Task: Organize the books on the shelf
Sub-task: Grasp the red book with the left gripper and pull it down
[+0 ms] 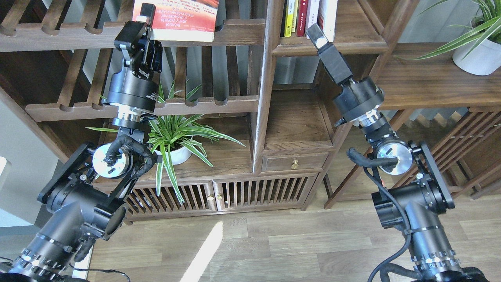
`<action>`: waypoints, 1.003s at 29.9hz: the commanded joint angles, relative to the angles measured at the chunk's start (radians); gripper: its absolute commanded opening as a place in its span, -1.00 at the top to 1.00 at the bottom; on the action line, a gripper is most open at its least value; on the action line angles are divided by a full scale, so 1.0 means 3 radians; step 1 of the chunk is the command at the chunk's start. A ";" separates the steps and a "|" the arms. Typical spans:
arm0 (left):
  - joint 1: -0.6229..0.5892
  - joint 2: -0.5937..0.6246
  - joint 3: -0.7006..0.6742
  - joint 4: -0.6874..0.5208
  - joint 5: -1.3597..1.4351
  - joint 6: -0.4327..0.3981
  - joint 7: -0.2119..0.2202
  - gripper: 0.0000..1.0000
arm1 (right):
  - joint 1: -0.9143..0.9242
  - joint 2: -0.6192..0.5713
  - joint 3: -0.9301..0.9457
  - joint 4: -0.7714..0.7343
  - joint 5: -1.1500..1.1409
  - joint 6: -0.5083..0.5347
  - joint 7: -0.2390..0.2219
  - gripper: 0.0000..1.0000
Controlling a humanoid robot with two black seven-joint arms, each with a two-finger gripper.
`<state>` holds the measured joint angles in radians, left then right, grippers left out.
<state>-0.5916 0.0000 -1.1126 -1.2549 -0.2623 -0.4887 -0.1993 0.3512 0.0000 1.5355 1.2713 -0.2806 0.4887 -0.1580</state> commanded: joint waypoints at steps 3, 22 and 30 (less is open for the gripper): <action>0.0264 0.0056 0.0042 -0.0219 0.0010 0.0000 0.0005 0.95 | -0.0112 0.0000 0.0000 0.0011 0.0000 0.0000 0.0000 -0.85; 0.0351 0.0424 0.0047 -0.0347 0.0072 0.0000 0.0010 0.95 | -0.0107 0.0000 -0.0005 0.0011 0.0041 0.0000 0.0010 -0.86; 0.0351 0.0435 0.0053 -0.0393 0.0113 0.0000 0.0051 0.95 | -0.0076 0.0000 -0.0158 0.0006 0.0041 0.0000 0.0010 -0.86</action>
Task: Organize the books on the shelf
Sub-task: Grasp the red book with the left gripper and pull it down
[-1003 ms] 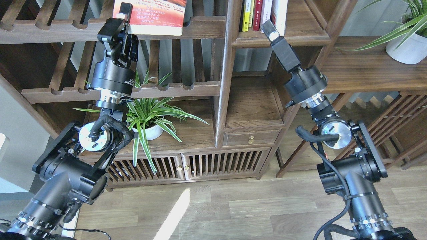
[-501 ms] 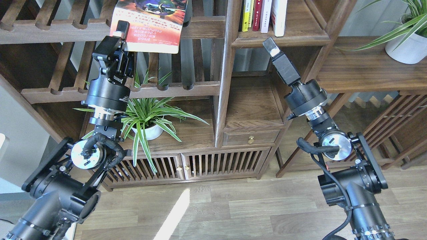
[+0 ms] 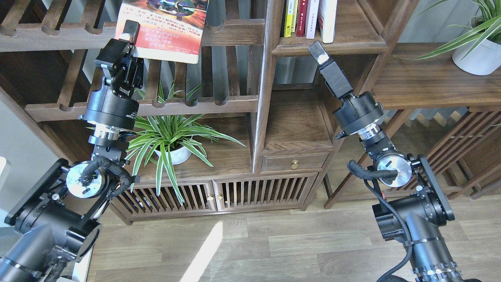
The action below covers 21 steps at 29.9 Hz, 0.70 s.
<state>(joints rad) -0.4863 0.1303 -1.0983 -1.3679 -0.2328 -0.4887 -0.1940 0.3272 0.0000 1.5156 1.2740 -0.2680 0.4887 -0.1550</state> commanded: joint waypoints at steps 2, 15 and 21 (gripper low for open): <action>0.0000 -0.0015 0.0015 -0.0027 0.0019 0.0000 0.0064 0.95 | 0.0009 0.0000 -0.0158 -0.0003 0.0004 0.0000 0.0005 -0.86; 0.0076 -0.0005 0.0143 -0.0333 0.0198 0.0000 0.0100 0.95 | 0.0009 0.0000 -0.0450 -0.0013 0.0004 0.0000 0.0010 -0.85; 0.0250 0.0000 0.0250 -0.0538 0.0285 0.0000 0.0120 0.95 | 0.0014 0.0000 -0.0465 -0.0013 0.0024 0.0000 0.0041 -0.85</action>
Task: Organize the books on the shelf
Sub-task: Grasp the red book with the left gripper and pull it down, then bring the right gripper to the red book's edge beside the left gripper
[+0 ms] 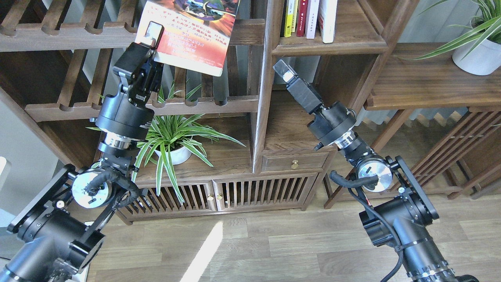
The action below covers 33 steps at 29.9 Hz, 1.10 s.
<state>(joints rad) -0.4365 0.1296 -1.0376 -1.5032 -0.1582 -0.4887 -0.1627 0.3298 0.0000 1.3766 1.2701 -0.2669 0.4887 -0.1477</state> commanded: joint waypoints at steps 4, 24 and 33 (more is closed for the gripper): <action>0.0187 -0.0008 0.0099 -0.0169 0.0047 0.0000 0.0108 0.95 | 0.0041 0.0000 -0.0002 0.0000 0.0102 0.0000 0.0017 -0.84; 0.0192 -0.0095 0.0324 -0.0246 0.0052 0.0000 0.0271 0.95 | 0.0128 0.0000 -0.0028 0.0000 0.0143 0.0000 0.0017 -0.84; 0.0192 -0.0095 0.0329 -0.0235 0.0057 0.0000 0.0271 0.95 | 0.0240 0.0000 -0.0028 0.0000 0.0143 0.0000 0.0017 -0.80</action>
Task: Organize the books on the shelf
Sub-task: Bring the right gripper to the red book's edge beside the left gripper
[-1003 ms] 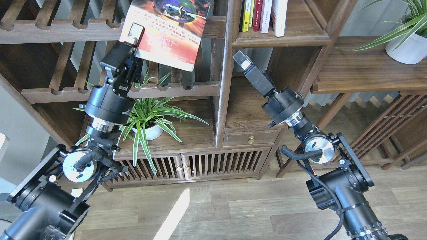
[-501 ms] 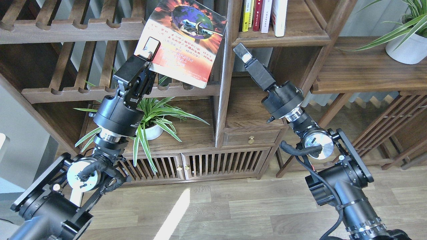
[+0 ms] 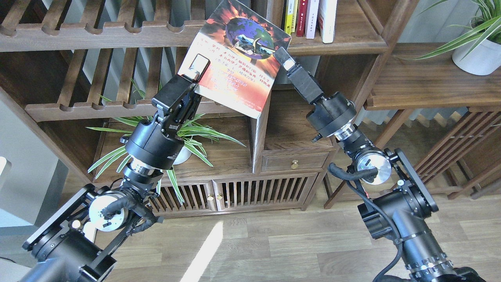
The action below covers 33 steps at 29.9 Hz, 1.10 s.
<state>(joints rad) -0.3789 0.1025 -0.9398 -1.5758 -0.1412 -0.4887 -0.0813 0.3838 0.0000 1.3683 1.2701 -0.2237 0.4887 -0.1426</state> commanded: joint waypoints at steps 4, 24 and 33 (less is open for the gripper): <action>-0.0005 -0.0009 0.0003 0.0012 0.0000 0.0000 0.0000 0.95 | 0.0111 0.0000 -0.0005 0.0000 0.0004 0.0000 0.0000 -0.80; -0.0005 -0.0030 -0.0017 0.0078 0.0000 0.0000 -0.0010 0.89 | 0.0208 0.0000 -0.0348 0.0016 0.0009 0.0000 0.0005 -0.73; 0.0174 -0.0020 -0.0022 0.0170 0.0000 0.0000 -0.0005 0.76 | 0.0423 0.0000 -0.0353 0.0016 0.0147 0.0000 0.0005 -0.70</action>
<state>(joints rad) -0.3345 0.0965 -0.9425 -1.5317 -0.1415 -0.4888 -0.0838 0.4943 -0.0001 1.2639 1.2748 -0.1915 0.4887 -0.1411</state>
